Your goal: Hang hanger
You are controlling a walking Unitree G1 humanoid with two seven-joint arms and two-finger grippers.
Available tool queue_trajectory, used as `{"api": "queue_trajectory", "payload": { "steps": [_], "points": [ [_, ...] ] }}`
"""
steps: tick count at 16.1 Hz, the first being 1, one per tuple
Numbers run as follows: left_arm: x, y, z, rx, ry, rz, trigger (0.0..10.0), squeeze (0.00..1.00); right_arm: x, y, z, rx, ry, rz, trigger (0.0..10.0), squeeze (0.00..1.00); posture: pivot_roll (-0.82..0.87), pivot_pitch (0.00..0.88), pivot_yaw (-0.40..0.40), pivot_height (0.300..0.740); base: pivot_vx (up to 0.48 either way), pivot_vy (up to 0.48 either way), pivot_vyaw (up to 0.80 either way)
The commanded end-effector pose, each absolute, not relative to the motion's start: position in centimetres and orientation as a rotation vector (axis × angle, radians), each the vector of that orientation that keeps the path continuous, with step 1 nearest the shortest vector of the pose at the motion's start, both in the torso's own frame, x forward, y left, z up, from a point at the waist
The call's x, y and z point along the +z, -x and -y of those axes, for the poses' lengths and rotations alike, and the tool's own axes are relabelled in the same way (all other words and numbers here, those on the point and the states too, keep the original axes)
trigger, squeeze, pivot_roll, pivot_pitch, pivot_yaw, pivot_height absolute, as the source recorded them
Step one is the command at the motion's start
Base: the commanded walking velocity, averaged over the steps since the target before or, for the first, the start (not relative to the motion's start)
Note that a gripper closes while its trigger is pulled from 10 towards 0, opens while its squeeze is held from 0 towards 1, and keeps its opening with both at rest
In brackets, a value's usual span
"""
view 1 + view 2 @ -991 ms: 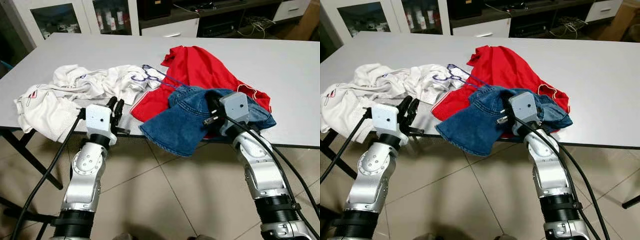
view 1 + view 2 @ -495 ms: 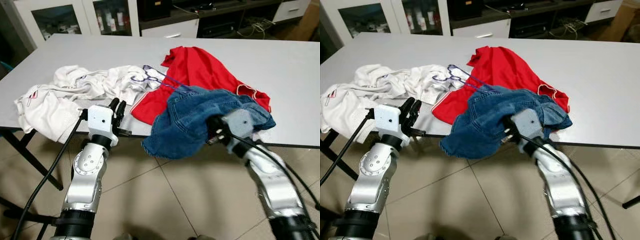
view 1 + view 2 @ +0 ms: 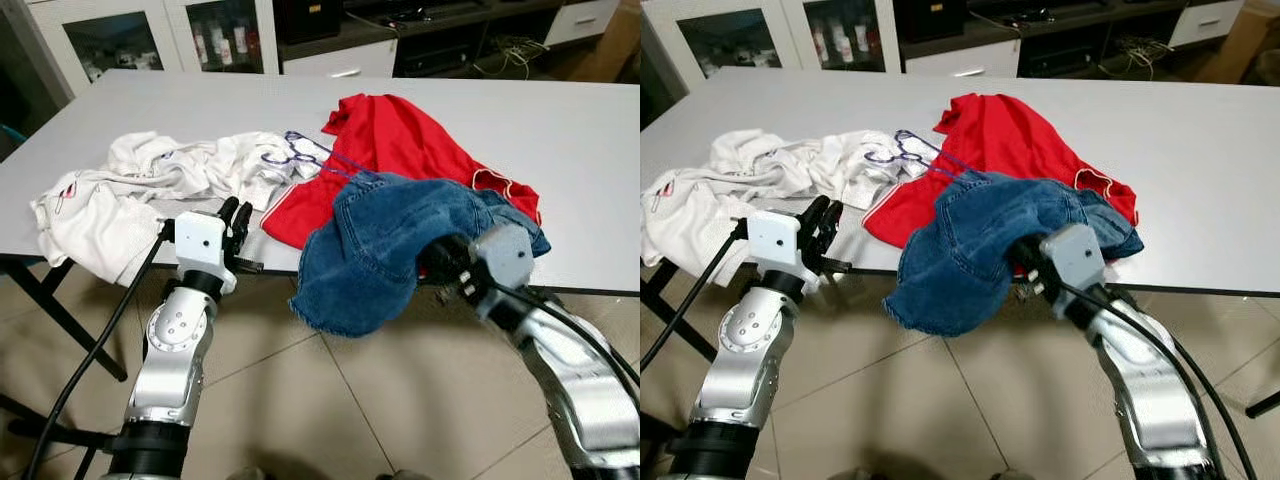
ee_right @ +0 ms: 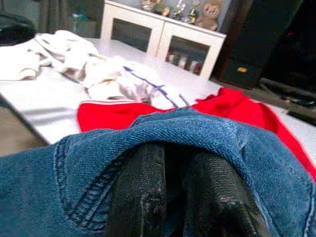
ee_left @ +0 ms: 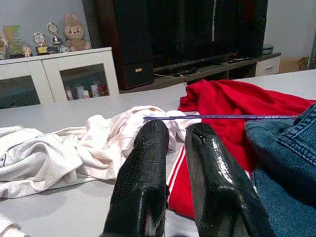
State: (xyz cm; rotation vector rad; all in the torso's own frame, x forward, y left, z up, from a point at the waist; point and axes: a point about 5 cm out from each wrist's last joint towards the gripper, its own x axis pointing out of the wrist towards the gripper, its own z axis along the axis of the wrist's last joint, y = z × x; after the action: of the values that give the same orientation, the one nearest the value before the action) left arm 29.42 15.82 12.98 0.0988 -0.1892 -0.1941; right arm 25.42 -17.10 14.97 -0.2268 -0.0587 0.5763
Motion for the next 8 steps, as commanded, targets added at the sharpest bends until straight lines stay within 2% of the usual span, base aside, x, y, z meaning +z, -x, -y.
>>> {"api": "queue_trajectory", "payload": {
  "steps": [1, 6, 8],
  "points": [
    [13.0, -29.4, -15.8, -0.206, -0.107, 0.187, 10.0, 0.00, 15.8, -25.3, 17.2, 0.597, 0.217, 0.075, 10.0, 0.00, -0.15, 0.000, 0.067, 0.740, 0.000, 0.000, 0.00],
    [13.3, -29.5, -16.2, -0.197, -0.111, 0.196, 10.0, 0.00, 18.7, -26.7, 20.0, 0.514, 0.158, 0.139, 10.0, 0.00, -0.14, 0.000, 0.072, 0.740, 0.000, 0.000, 0.00],
    [13.5, -29.7, -16.2, -0.192, -0.116, 0.206, 10.0, 0.00, 19.8, -27.8, 19.8, 0.474, 0.140, 0.196, 10.0, 0.00, -0.14, 0.000, 0.075, 0.740, 0.000, 0.000, 0.00]
  ]
}}
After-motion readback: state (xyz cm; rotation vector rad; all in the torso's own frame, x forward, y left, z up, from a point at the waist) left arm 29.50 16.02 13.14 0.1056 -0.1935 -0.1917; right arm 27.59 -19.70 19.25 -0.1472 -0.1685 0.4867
